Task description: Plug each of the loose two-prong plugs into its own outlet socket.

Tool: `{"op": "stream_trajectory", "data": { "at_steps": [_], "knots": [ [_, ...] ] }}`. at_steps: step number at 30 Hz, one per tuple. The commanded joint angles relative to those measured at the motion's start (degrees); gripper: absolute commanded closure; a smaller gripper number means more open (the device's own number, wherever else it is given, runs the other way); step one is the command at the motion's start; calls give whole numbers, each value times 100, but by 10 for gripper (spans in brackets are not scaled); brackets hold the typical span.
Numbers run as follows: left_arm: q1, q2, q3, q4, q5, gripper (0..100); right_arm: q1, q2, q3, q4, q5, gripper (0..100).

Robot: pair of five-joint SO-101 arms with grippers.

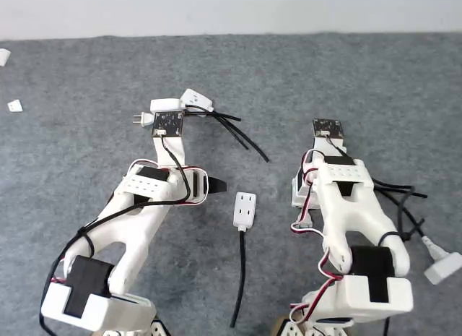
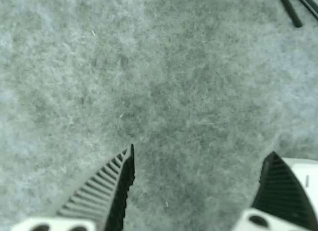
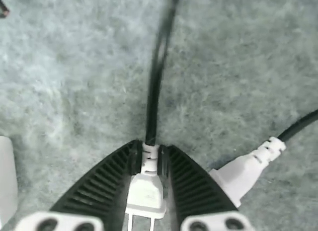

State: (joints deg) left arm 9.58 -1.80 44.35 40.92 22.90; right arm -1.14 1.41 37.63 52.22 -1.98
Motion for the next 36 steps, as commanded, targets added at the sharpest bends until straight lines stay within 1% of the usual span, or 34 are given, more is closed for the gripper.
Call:
{"op": "stream_trajectory", "data": {
  "at_steps": [1, 7, 11, 14, 16, 18, 19, 21, 23, 25, 30, 32, 34, 36],
  "knots": [
    [-18, -35, -259, 9, 18, 625, -48, -13, -229, 48, 79, 991],
    [-18, -35, -268, 9, 18, 625, -84, -251, -404, 470, 70, 991],
    [-18, -26, -277, 9, 9, 625, -277, -1112, -624, 1130, 79, 991],
    [-18, 9, -303, 9, 9, 625, -760, -2114, -668, 1701, 229, 991],
    [0, 18, -303, 9, -114, 625, -1288, -2835, -668, 2026, 334, 991],
    [26, 9, -286, 9, -316, 628, -1930, -3459, -668, 2255, 615, 991],
    [35, 9, -277, 9, -352, 641, -2264, -3679, -668, 2352, 738, 991],
    [53, 0, -268, 9, -387, 711, -2809, -3996, -668, 2422, 862, 991],
    [132, 0, -268, 18, -580, 817, -3169, -4136, -642, 2343, 888, 991],
    [211, -9, -259, 18, -862, 876, -3354, -4136, -633, 2237, 888, 991],
    [246, -26, -198, 44, -1064, 887, -3451, -4171, -624, 2105, 897, 991],
    [246, -35, -224, 123, -1196, 917, -3415, -4207, -633, 2105, 853, 991],
    [237, -35, -286, 141, -1213, 985, -3336, -4251, -633, 2105, 853, 991],
    [193, -35, -312, 141, -1187, 984, -3152, -4330, -633, 2053, 844, 991]
  ]
}}
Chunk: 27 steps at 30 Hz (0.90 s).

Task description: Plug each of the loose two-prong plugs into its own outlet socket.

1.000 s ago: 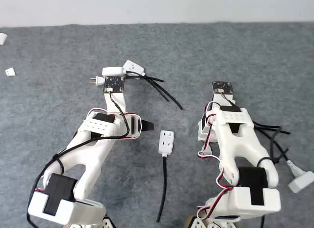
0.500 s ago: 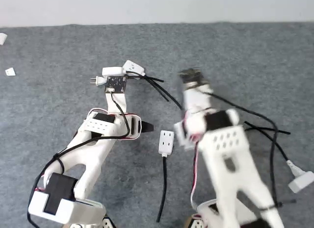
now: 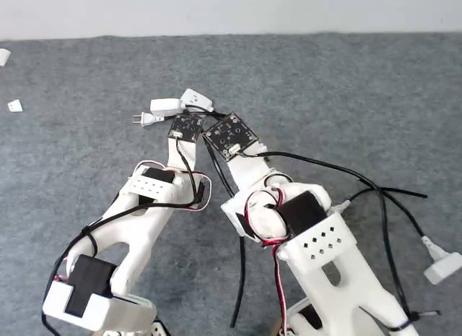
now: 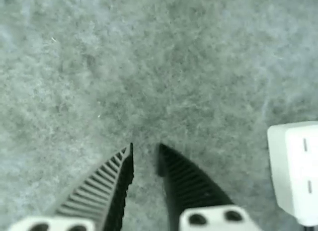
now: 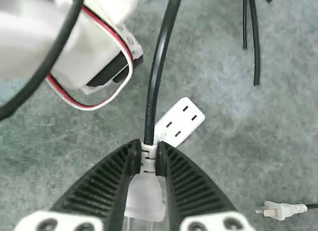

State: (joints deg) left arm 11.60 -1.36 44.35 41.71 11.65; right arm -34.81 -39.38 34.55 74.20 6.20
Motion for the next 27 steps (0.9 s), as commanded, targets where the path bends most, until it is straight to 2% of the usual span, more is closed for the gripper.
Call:
{"op": "stream_trajectory", "data": {
  "at_steps": [1, 6, 9, 18, 21, 27],
  "knots": [
    [-44, -79, -338, 62, -53, 987, 347, -286, -325, -180, 26, 991],
    [-79, -79, -382, 62, -53, 987, 1095, -453, -387, -321, -334, 991],
    [18, -79, -347, 62, -88, 987, 1174, -585, -510, -233, -334, 991],
    [404, -70, -321, 422, -659, 987, -31, -1218, -44, -470, -202, 991],
    [563, -70, -286, 519, -914, 987, -92, -1226, 343, -804, -220, 991],
    [607, -88, -224, 492, -1029, 987, -75, -1226, 396, -813, -325, 991]
  ]
}}
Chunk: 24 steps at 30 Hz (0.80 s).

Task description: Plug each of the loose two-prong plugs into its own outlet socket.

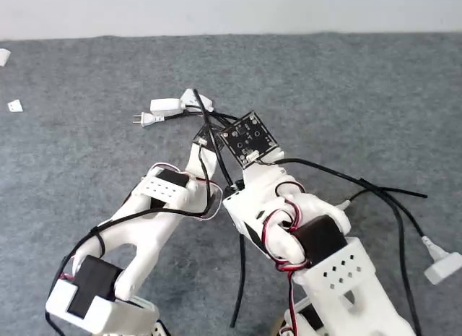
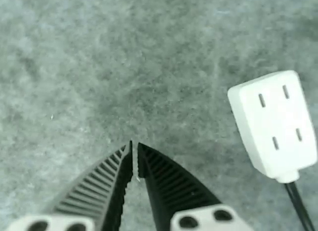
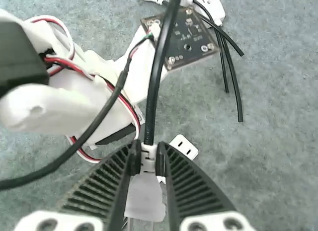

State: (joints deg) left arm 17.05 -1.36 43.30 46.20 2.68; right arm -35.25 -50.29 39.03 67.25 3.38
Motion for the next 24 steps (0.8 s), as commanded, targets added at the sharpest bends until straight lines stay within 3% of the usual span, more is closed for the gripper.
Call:
{"op": "stream_trajectory", "data": {
  "at_steps": [1, 5, 13, 24],
  "knots": [
    [62, -88, -119, 53, -246, 987, -31, -136, -44, -119, -44, 991],
    [79, -563, 207, 0, -580, 987, -31, -136, 62, -127, -44, 991],
    [431, -2488, 1877, -958, -554, 987, 207, -136, 105, -154, -53, 991],
    [536, -2435, 1982, -985, -607, 987, 224, 119, 105, -268, -70, 991]
  ]
}}
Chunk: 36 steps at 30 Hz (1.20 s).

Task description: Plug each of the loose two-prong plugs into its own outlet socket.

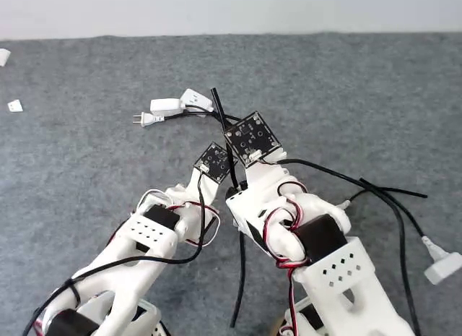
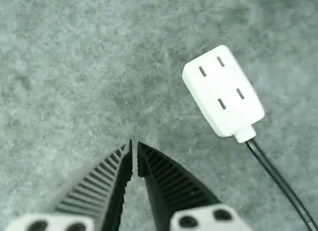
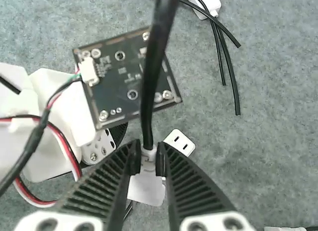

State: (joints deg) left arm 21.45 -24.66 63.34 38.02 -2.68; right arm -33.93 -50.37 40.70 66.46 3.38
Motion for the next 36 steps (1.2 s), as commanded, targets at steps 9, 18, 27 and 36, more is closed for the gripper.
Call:
{"op": "stream_trajectory", "data": {
  "at_steps": [9, 18, 27, 36],
  "knots": [
    [149, -97, 31, -185, -360, 987, 338, 822, -97, -426, -211, 991],
    [158, -79, 48, -185, -378, 987, 330, 822, -97, -462, -220, 991],
    [448, -114, 338, -176, -835, 987, 338, 822, -141, -462, -211, 991],
    [334, -123, 321, -396, -677, 987, 497, 892, -132, -479, -237, 991]
  ]
}}
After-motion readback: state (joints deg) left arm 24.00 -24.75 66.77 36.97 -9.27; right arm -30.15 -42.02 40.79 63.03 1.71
